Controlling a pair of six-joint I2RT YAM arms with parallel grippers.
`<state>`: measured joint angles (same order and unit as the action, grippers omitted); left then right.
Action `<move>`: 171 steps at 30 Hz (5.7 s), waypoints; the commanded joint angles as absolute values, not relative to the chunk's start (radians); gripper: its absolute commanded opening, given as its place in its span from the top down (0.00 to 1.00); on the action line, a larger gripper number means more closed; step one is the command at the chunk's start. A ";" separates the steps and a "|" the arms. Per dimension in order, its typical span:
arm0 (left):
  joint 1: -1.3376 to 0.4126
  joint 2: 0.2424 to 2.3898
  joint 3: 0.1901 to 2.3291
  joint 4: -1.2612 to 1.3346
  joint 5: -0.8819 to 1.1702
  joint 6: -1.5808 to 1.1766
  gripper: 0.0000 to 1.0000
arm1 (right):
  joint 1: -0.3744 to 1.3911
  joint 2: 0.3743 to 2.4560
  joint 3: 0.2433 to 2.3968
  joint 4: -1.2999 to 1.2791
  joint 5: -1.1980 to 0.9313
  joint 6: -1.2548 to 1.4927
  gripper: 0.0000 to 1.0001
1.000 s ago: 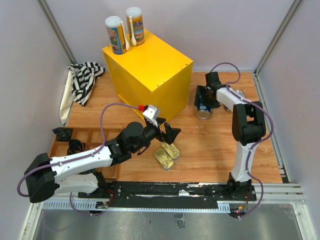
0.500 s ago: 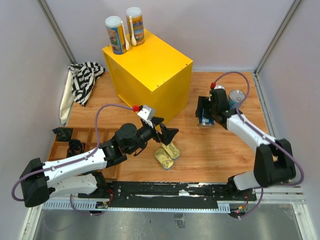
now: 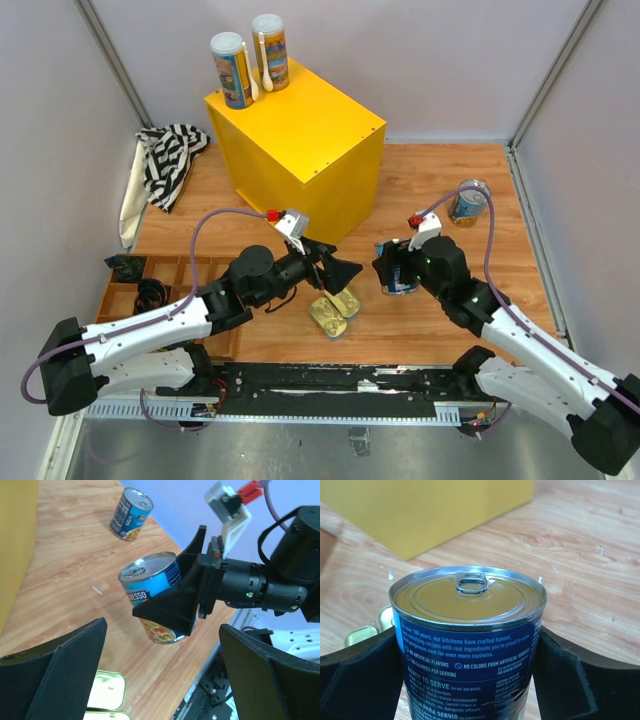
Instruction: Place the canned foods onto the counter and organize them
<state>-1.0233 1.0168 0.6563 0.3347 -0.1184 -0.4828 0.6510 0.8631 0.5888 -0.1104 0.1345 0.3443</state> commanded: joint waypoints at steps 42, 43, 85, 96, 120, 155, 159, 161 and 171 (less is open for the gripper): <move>-1.029 1.141 0.641 0.434 -0.065 -0.696 0.01 | 0.711 0.750 0.331 0.227 0.284 0.286 0.22; -1.029 1.144 0.643 0.434 -0.063 -0.696 0.01 | 0.711 0.749 0.334 0.226 0.283 0.287 0.21; -1.029 1.052 0.565 0.494 -0.096 -0.725 0.01 | 0.712 1.240 1.052 -0.743 0.186 0.457 0.02; -1.029 1.043 0.550 0.492 -0.104 -0.740 0.01 | 0.710 1.391 1.026 -0.663 0.131 0.506 0.02; -1.029 1.080 0.555 0.494 -0.126 -0.747 0.01 | 0.611 1.568 1.046 -0.565 0.085 0.373 0.14; -1.028 1.143 0.600 0.493 -0.098 -0.735 0.01 | 0.611 1.001 0.715 -0.283 0.143 0.423 0.26; -1.028 1.152 0.600 0.499 -0.094 -0.725 0.01 | 0.613 0.975 0.688 -0.286 0.126 0.433 0.24; -1.029 1.158 0.598 0.505 -0.089 -0.719 0.01 | 0.619 0.963 0.670 -0.287 0.119 0.445 0.22; -1.029 1.170 0.564 0.554 -0.079 -0.711 0.01 | 0.672 0.846 0.547 -0.300 0.136 0.497 0.16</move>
